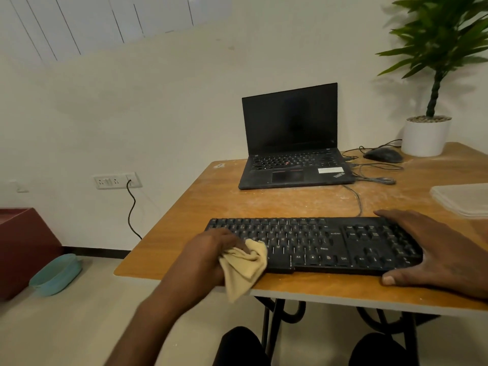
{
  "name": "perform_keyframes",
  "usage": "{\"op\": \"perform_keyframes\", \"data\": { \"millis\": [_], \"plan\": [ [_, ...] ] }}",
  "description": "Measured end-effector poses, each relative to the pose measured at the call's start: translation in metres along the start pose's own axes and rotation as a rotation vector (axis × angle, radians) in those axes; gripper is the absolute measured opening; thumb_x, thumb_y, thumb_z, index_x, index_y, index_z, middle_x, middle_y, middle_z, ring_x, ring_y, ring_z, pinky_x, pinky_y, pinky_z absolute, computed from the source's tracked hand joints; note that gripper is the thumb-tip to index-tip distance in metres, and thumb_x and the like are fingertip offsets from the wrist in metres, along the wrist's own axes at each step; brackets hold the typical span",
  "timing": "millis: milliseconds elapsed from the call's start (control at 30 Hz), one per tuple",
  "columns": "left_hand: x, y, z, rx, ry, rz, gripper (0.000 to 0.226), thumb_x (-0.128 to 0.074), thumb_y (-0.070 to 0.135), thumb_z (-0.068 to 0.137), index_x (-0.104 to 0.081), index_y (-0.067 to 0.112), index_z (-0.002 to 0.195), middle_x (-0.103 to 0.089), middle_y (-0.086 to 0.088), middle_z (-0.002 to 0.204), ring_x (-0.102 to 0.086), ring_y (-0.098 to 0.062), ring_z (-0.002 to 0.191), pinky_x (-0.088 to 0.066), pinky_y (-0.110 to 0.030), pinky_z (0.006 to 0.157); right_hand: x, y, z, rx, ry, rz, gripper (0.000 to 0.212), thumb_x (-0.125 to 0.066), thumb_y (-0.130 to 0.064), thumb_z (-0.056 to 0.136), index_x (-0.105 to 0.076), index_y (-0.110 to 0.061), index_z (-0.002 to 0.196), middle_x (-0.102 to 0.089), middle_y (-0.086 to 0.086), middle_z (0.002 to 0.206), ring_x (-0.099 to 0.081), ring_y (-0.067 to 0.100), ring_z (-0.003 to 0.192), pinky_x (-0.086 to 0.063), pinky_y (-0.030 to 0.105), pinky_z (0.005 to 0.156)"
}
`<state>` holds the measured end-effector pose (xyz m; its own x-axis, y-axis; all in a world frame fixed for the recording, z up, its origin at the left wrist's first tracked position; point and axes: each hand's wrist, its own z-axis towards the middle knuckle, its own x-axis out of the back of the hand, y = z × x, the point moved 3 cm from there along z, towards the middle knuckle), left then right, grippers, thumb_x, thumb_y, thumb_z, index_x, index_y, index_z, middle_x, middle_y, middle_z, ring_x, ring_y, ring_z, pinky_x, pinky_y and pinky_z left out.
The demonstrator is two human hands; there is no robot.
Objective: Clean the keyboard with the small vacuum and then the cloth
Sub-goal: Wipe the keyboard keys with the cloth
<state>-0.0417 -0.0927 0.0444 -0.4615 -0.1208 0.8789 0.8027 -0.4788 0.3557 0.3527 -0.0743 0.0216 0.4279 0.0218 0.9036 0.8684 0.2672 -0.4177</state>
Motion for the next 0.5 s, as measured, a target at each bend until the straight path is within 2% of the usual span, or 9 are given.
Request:
{"op": "perform_keyframes", "data": {
  "millis": [167, 333, 433, 500],
  "plan": [
    [-0.034, 0.038, 0.024, -0.121, -0.041, -0.007, 0.036, -0.082, 0.012, 0.084, -0.079, 0.034, 0.111, -0.068, 0.016, 0.111, -0.06, -0.003, 0.104, -0.051, -0.024, 0.089, 0.001, 0.0, -0.001, -0.009, -0.007, -0.006, 0.113, -0.065, -0.099, 0.04, -0.004, -0.076, 0.132, -0.035, -0.028, 0.135, -0.042, 0.001, 0.118, -0.042, 0.029, 0.096],
    [-0.015, 0.009, 0.011, -0.057, -0.04, 0.002, 0.039, -0.086, 0.013, 0.079, -0.077, 0.042, 0.104, -0.066, 0.022, 0.103, -0.059, 0.003, 0.097, -0.047, -0.016, 0.079, 0.0, -0.001, -0.001, 0.001, 0.002, -0.007, 0.114, -0.065, -0.099, 0.041, -0.006, -0.074, 0.135, -0.034, -0.028, 0.137, -0.041, 0.001, 0.12, -0.044, 0.032, 0.1],
    [0.002, -0.015, -0.004, 0.012, -0.004, 0.027, 0.051, -0.087, 0.008, 0.075, -0.073, 0.051, 0.098, -0.067, 0.022, 0.101, -0.061, 0.001, 0.095, -0.05, -0.019, 0.076, 0.0, -0.001, 0.0, -0.003, 0.012, 0.001, 0.116, -0.066, -0.098, 0.04, -0.007, -0.072, 0.137, -0.034, -0.027, 0.137, -0.042, 0.002, 0.121, -0.044, 0.033, 0.101],
    [0.005, -0.02, -0.008, 0.032, 0.018, 0.035, 0.051, -0.085, 0.004, 0.075, -0.075, 0.049, 0.098, -0.068, 0.022, 0.101, -0.061, 0.001, 0.095, -0.051, -0.021, 0.076, 0.0, -0.001, 0.0, -0.004, 0.007, 0.001, 0.115, -0.066, -0.098, 0.039, -0.007, -0.074, 0.135, -0.034, -0.027, 0.136, -0.042, 0.003, 0.12, -0.043, 0.031, 0.098]
  ]
}}
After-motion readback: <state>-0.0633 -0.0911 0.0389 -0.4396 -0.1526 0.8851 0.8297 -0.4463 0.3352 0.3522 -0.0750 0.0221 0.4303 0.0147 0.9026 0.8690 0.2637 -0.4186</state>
